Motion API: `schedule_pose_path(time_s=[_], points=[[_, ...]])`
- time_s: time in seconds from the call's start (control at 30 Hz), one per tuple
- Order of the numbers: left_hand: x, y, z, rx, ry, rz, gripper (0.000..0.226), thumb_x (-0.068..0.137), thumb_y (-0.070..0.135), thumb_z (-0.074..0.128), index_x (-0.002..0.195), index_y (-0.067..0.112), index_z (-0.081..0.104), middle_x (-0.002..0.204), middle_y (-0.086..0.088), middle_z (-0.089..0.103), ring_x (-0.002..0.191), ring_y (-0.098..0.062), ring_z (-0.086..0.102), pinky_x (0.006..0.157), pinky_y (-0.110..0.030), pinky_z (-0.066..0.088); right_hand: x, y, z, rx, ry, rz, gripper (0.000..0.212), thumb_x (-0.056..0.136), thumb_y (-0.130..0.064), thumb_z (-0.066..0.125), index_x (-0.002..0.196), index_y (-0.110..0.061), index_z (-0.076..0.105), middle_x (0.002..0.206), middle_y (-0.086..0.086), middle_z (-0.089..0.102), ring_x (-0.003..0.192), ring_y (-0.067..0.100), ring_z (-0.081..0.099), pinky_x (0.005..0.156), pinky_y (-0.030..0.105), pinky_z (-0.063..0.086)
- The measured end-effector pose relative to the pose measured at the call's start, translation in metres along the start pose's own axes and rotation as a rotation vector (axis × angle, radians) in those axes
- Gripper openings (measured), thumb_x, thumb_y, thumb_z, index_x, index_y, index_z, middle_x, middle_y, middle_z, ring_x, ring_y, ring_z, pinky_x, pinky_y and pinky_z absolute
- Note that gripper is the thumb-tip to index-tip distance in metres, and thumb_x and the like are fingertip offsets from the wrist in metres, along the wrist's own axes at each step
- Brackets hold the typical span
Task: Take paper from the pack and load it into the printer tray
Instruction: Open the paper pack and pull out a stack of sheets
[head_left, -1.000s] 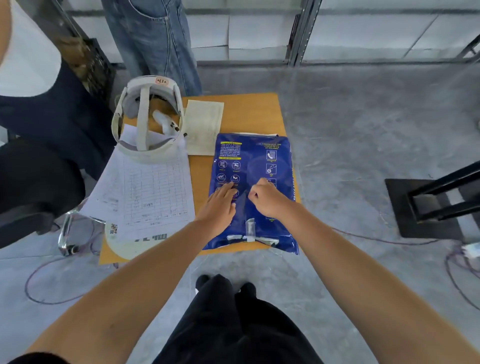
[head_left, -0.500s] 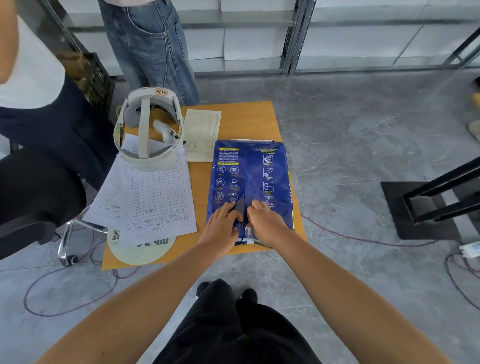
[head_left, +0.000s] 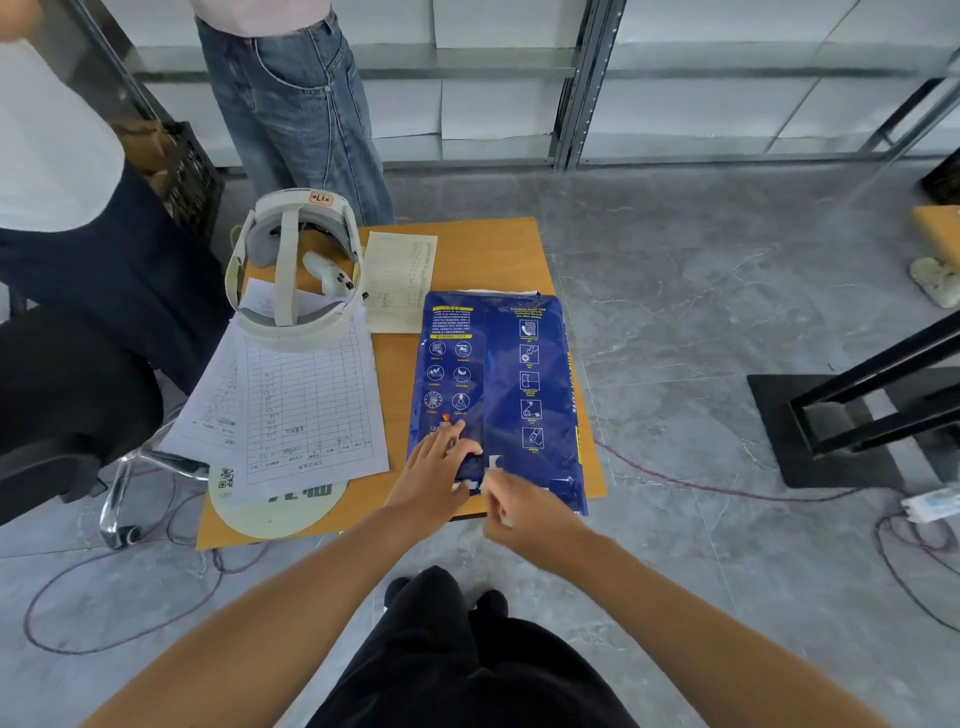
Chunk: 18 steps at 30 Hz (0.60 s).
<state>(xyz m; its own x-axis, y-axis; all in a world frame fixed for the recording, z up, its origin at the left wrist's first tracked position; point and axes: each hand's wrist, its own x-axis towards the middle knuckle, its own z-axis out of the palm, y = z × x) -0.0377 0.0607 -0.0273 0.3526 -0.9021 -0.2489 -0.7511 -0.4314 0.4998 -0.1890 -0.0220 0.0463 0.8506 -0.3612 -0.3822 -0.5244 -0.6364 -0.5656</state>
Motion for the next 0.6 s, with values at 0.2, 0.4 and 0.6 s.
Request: schedule_pose_path(time_s=[0.2, 0.4, 0.6], points=[[-0.009, -0.009, -0.007, 0.092, -0.035, 0.067, 0.052, 0.094, 0.032, 0.053, 0.140, 0.035, 0.031, 0.159, 0.005, 0.018, 0.148, -0.021, 0.012, 0.118, -0.039, 0.023, 0.001, 0.001, 0.024, -0.017, 0.139, 0.043, 0.004, 0.092, -0.018, 0.051, 0.092, -0.017, 0.048, 0.092, 0.000, 0.054, 0.079, 0.016, 0.054, 0.062, 0.022, 0.040], [-0.008, -0.001, -0.001, 0.012, 0.000, 0.000, 0.051, 0.089, 0.025, 0.061, 0.135, 0.031, 0.038, 0.156, 0.004, 0.026, 0.145, -0.021, 0.019, 0.118, -0.040, 0.023, 0.032, 0.025, 0.023, -0.190, 0.337, 0.117, 0.020, 0.095, -0.023, 0.056, 0.112, -0.012, 0.057, 0.116, 0.004, 0.052, 0.106, 0.019, 0.051, 0.090, 0.035, 0.050], [0.005, 0.027, 0.002, -0.360, 0.094, -0.262, 0.035, 0.083, 0.007, 0.063, 0.116, 0.022, 0.061, 0.151, 0.000, 0.033, 0.141, -0.025, 0.027, 0.116, -0.049, 0.027, 0.016, 0.027, 0.043, -0.213, 0.270, -0.058, 0.007, 0.082, -0.015, 0.070, 0.082, -0.009, 0.065, 0.081, 0.003, 0.063, 0.077, 0.020, 0.060, 0.057, 0.027, 0.053]])
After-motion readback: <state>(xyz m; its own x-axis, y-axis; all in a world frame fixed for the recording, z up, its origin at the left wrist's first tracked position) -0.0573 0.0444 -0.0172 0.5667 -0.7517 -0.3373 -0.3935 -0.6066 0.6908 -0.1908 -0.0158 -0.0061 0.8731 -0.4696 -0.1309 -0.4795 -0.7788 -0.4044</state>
